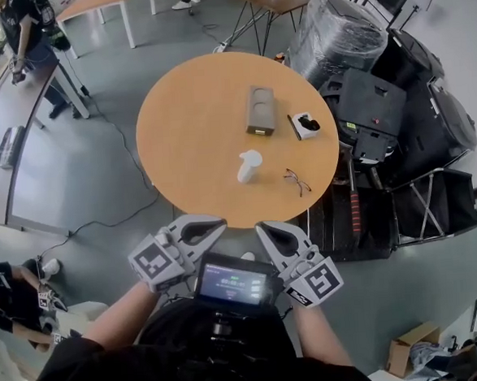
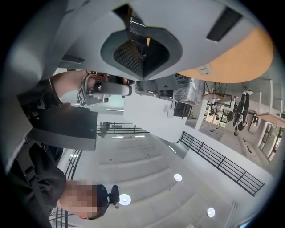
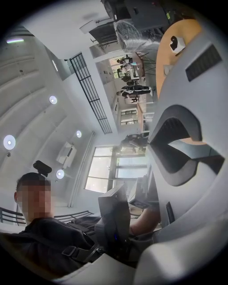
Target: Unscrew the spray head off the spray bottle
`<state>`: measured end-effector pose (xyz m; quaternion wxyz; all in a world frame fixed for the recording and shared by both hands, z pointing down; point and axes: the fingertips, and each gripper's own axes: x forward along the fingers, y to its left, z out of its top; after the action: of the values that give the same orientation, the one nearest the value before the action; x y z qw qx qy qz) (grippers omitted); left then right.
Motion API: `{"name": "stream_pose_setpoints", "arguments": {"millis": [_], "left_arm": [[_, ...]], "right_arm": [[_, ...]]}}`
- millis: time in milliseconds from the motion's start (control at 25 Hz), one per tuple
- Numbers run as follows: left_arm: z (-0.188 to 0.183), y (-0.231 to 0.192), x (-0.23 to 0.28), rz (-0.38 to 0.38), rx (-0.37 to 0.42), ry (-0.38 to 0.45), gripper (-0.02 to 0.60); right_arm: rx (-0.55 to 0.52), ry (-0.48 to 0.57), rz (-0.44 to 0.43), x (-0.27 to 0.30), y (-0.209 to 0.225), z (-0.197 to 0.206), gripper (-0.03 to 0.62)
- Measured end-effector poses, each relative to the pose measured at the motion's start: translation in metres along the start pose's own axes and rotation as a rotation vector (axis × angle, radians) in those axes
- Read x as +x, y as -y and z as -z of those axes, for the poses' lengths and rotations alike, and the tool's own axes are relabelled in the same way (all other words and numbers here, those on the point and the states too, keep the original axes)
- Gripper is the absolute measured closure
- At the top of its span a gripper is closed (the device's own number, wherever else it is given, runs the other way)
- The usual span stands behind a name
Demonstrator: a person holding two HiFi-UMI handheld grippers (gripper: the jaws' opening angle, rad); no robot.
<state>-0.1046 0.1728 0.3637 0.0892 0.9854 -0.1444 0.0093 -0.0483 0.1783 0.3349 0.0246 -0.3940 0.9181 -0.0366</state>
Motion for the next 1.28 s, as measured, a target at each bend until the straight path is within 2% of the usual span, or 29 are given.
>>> {"name": "stream_pose_setpoints", "arguments": {"millis": [200,520,800,920,1120,1280], "left_arm": [[-0.007,-0.033,0.040,-0.041,-0.006,0.016,0.580],[0.005,-0.073,0.112,-0.099,0.037,-0.023,0.580],[0.027,-0.097,0.154,-0.186,0.049,-0.038,0.580],[0.038,-0.104,0.165,-0.220,0.079,-0.056,0.578],[0.056,-0.126,0.174,-0.267,0.088,-0.061,0.571],[0.079,-0.151,0.177,-0.300,0.076,-0.067,0.571]], "right_arm": [[0.002,0.003,-0.035,0.007,0.052,-0.004,0.595],[0.036,-0.020,-0.104,0.015,0.128,0.010,0.595],[0.079,-0.063,-0.171,0.013,0.170,0.032,0.594],[0.099,-0.072,-0.193,0.012,0.184,0.043,0.594],[0.092,-0.048,-0.198,0.023,0.204,0.057,0.591],[0.102,-0.071,-0.211,0.041,0.215,0.079,0.588]]}}
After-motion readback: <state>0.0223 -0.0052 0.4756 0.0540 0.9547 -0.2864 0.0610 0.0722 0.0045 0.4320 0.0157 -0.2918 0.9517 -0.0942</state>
